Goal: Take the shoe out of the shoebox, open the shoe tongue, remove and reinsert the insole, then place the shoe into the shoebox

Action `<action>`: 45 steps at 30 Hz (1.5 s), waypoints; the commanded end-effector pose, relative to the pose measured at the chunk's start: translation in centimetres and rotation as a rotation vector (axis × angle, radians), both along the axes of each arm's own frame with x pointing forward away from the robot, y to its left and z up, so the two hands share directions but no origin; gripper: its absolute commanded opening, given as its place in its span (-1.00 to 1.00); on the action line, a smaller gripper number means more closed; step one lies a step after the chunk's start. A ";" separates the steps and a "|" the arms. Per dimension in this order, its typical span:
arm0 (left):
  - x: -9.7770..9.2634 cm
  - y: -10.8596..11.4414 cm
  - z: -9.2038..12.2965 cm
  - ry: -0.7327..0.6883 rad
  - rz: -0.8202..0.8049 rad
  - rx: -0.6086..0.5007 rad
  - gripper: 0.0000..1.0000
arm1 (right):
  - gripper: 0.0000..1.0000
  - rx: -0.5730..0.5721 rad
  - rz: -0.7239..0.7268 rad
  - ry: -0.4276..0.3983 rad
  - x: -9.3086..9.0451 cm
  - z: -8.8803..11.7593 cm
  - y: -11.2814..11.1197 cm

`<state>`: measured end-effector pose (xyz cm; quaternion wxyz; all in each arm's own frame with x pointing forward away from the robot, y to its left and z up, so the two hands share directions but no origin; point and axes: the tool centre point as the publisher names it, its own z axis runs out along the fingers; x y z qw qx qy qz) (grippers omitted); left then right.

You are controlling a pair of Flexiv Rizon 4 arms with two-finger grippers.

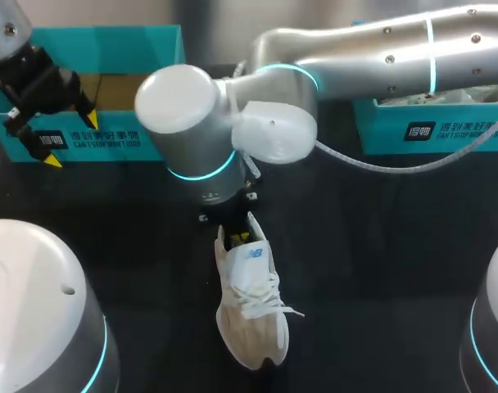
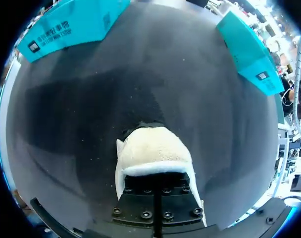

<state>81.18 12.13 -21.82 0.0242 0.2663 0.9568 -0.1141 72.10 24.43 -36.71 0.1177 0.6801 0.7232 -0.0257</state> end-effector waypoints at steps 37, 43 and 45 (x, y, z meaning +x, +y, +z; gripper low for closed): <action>-0.1 0.0 0.1 -0.001 0.000 0.002 1.00 | -1.00 0.134 0.213 0.219 -1.4 1.7 -0.1; -0.1 0.0 0.1 -0.001 0.000 0.002 1.00 | -1.00 0.141 0.218 0.293 -2.2 1.3 -0.3; -0.1 0.0 0.1 -0.001 0.000 0.002 1.00 | -1.00 0.143 0.217 0.301 -2.7 1.4 -0.5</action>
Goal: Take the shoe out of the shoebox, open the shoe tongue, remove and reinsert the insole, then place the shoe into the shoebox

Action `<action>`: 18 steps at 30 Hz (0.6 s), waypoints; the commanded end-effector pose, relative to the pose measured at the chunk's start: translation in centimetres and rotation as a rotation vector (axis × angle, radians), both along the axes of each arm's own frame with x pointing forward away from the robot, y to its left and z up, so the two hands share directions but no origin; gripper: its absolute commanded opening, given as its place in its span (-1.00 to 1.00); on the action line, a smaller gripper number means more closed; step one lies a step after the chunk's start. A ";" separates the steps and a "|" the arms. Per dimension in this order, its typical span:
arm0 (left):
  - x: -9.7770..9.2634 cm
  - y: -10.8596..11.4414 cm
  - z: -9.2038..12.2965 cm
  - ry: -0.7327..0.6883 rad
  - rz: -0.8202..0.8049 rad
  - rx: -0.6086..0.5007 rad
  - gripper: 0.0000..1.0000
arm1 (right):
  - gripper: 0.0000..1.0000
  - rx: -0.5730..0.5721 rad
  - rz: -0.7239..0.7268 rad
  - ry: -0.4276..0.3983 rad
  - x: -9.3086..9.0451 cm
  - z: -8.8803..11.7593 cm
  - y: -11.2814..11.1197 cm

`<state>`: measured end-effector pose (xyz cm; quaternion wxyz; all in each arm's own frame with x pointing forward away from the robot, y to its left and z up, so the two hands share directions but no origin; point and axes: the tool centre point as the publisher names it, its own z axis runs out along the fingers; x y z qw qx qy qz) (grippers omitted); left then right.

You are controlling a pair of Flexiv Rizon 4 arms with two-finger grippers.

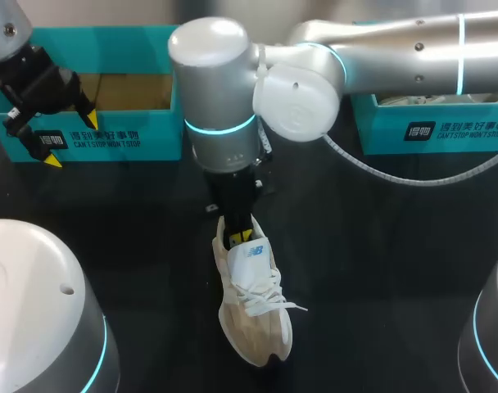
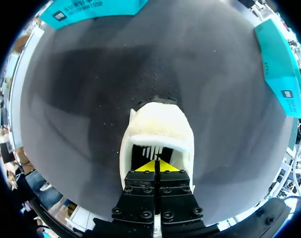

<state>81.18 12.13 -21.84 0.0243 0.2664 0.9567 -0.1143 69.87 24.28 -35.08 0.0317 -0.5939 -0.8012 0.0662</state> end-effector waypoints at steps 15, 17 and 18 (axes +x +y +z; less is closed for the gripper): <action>-0.1 0.0 0.1 -0.001 0.000 0.002 1.00 | 0.61 0.003 0.004 0.030 -3.4 0.0 -0.7; -0.1 0.0 0.1 -0.001 0.000 0.002 1.00 | 1.00 -0.009 0.011 0.027 -3.5 0.2 -0.8; -0.1 0.0 0.1 -0.001 0.000 0.002 1.00 | 1.00 -0.012 0.012 0.027 -3.5 0.2 -0.8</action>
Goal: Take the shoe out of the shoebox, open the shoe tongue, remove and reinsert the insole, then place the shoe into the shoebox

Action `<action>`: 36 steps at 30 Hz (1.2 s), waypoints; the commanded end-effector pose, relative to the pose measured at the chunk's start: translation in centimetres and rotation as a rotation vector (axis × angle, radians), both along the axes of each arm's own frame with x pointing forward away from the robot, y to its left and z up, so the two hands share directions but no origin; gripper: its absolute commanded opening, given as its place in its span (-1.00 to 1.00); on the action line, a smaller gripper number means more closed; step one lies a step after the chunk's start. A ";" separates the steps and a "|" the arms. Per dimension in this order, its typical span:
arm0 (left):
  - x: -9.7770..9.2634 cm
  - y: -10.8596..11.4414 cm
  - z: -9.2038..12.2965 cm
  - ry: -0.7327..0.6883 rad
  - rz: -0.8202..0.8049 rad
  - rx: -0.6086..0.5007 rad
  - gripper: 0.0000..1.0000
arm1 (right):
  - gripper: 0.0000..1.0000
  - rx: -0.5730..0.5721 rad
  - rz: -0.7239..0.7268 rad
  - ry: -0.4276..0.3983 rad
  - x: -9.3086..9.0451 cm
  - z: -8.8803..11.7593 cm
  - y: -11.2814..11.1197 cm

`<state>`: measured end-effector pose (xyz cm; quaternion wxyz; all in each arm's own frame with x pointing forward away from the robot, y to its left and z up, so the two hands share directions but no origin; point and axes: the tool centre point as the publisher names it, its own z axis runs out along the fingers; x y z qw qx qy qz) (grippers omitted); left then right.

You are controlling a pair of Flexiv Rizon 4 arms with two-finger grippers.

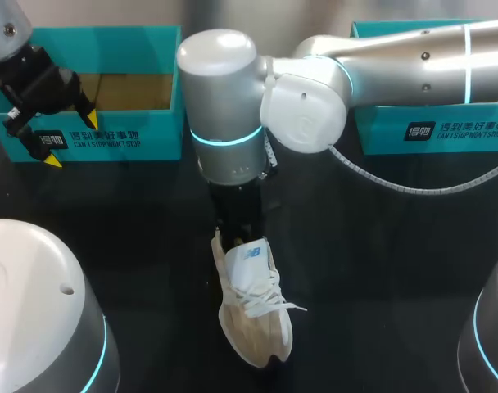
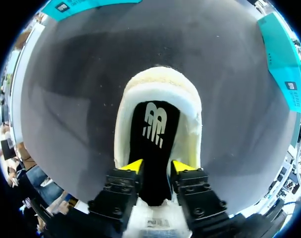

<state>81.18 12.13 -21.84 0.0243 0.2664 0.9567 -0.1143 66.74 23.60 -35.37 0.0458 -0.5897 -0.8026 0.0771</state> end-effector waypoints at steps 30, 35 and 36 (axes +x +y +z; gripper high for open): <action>-0.1 0.0 0.1 -0.001 0.000 0.002 1.00 | 1.00 -0.096 -0.016 0.059 -1.3 1.7 0.0; -0.1 0.0 0.1 -0.001 0.000 0.002 1.00 | 1.00 -0.094 -0.031 0.075 -1.9 1.5 -0.4; -0.1 0.0 0.1 -0.001 0.000 0.002 1.00 | 1.00 -0.094 -0.035 0.077 -2.0 1.5 -0.4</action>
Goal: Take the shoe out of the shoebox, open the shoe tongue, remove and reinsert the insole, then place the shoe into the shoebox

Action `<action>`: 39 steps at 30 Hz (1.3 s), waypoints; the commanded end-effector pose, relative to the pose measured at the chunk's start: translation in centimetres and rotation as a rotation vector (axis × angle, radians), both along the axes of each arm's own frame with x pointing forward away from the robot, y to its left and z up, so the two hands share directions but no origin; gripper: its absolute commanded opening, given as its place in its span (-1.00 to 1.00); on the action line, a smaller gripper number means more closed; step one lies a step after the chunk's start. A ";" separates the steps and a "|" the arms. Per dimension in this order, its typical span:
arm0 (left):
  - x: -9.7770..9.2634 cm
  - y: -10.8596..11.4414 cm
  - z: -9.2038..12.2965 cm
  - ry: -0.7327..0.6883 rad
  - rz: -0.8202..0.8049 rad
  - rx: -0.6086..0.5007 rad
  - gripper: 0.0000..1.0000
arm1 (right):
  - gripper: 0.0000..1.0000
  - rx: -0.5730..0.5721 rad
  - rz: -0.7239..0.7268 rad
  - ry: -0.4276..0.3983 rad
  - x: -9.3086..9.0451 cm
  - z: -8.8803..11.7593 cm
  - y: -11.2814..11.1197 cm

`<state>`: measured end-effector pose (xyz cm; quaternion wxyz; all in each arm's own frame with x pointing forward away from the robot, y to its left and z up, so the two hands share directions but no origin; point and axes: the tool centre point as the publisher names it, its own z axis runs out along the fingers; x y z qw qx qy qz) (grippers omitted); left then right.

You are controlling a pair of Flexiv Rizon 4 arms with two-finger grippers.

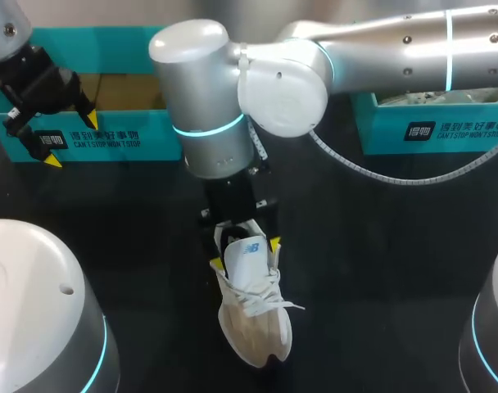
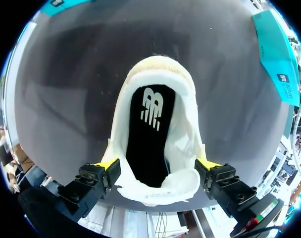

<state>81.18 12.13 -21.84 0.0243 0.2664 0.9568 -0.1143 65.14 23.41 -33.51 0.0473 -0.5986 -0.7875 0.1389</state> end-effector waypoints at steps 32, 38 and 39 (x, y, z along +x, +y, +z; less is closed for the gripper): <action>-0.1 0.0 0.1 -0.001 0.000 0.002 1.00 | 1.00 0.000 -0.037 0.035 -7.6 2.6 -2.3; -0.1 0.0 0.1 -0.001 0.000 0.002 1.00 | 1.00 0.002 -0.031 0.031 -9.3 3.2 -3.0; -0.1 0.0 0.1 -0.001 0.000 0.002 1.00 | 1.00 0.000 -0.025 0.029 -9.4 3.3 -3.0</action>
